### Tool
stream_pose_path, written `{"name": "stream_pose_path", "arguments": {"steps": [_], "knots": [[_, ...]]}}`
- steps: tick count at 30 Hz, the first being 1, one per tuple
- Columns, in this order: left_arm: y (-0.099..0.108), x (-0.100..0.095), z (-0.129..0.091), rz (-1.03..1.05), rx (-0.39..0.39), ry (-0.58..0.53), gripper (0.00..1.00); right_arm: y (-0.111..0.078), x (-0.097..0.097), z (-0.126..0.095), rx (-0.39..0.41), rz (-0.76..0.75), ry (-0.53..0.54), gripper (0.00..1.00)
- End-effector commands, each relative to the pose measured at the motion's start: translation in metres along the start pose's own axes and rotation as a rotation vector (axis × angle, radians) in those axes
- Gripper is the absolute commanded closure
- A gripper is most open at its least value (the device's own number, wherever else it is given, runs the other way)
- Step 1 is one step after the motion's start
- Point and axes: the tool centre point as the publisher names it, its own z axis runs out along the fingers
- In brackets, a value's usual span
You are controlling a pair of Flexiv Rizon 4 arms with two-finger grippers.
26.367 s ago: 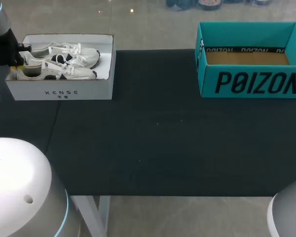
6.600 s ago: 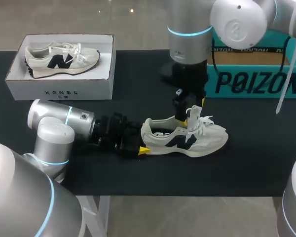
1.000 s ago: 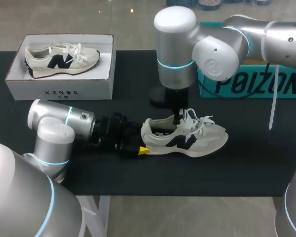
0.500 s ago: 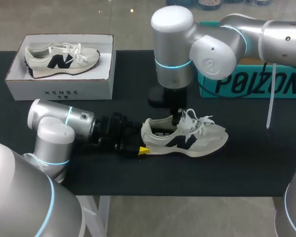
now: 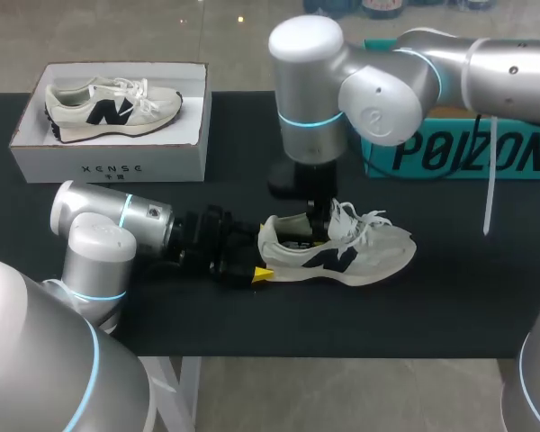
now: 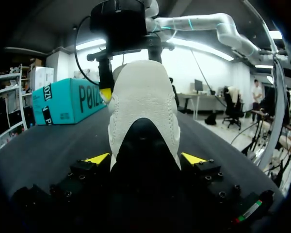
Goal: Take the shoe out of the shoebox, open the shoe tongue, remove and reinsert the insole, then place the shoe into the shoebox
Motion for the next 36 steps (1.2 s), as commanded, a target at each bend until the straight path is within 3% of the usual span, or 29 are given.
{"name": "stream_pose_path", "arguments": {"steps": [1, 2, 3, 5, 11, 18, 20, 21, 22, 24, 36], "knots": [[0.004, 0.000, 0.003, 0.000, -0.001, 0.000, 1.00, 0.005, -0.003, 0.013, 0.001, 0.000, 0.015, 0.42], [0.004, 0.000, 0.003, 0.000, -0.001, 0.000, 1.00, 0.005, -0.003, 0.014, 0.000, 0.000, 0.017, 0.43], [0.004, 0.000, 0.003, 0.000, -0.001, 0.000, 1.00, 0.005, -0.002, 0.014, -0.002, 0.002, 0.020, 0.51], [0.004, 0.000, 0.003, 0.000, -0.001, 0.000, 1.00, 0.006, -0.002, 0.016, -0.001, 0.002, 0.022, 0.50], [0.004, 0.000, 0.003, 0.000, -0.001, 0.000, 1.00, 0.012, 0.000, 0.029, 0.007, -0.002, 0.025, 0.33], [0.004, 0.000, 0.003, 0.000, -0.001, 0.000, 1.00, 0.022, 0.014, 0.066, 0.013, -0.019, 0.085, 0.26], [0.004, 0.000, 0.003, 0.000, -0.001, 0.000, 1.00, 0.023, 0.019, 0.072, 0.023, -0.026, 0.102, 0.34], [0.004, 0.000, 0.003, 0.000, -0.001, 0.000, 1.00, 0.023, 0.022, 0.075, 0.026, -0.028, 0.106, 0.53], [0.004, 0.000, 0.003, 0.000, -0.001, 0.000, 1.00, 0.022, 0.024, 0.077, 0.029, -0.030, 0.109, 0.56], [0.004, 0.000, 0.003, 0.000, -0.001, 0.000, 1.00, 0.021, 0.028, 0.079, 0.034, -0.031, 0.116, 1.00], [0.004, 0.000, 0.003, 0.000, -0.001, 0.000, 1.00, 0.017, 0.037, 0.067, 0.044, -0.039, 0.117, 1.00]]}}
